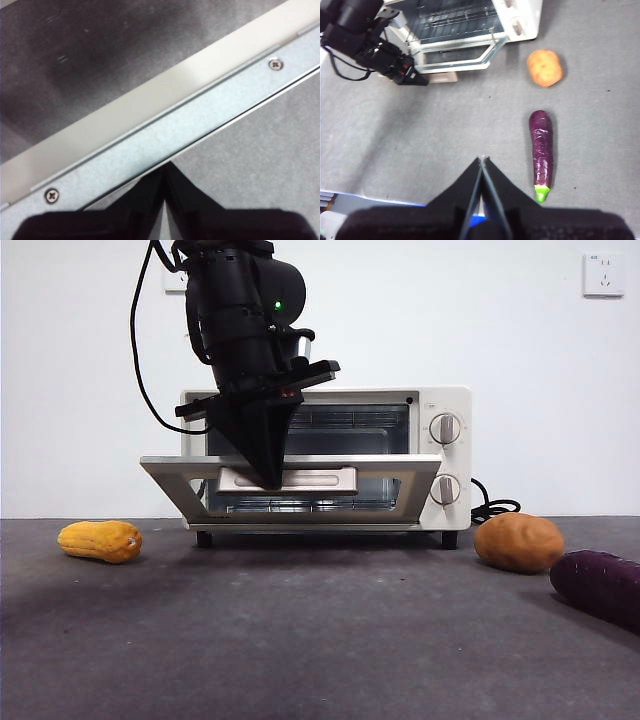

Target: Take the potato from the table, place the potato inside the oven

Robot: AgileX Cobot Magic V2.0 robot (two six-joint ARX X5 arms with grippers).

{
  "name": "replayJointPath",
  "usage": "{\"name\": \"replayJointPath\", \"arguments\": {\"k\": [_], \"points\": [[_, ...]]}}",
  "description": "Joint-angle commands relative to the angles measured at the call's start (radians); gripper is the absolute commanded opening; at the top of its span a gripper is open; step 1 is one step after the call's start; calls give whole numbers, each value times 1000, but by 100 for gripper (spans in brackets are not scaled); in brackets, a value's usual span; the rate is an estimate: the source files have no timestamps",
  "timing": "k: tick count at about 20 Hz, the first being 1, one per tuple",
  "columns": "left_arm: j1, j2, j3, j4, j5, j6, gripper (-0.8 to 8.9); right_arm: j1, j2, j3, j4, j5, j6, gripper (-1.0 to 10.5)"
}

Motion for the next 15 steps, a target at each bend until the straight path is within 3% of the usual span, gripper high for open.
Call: {"name": "replayJointPath", "arguments": {"k": [1, 15], "points": [[24, 26, 0, 98, -85, 8, -6, 0, -2, 2, -18, 4, -8, 0], [9, 26, -142, 135, -85, 4, -6, 0, -2, 2, -18, 23, -7, 0]]}}
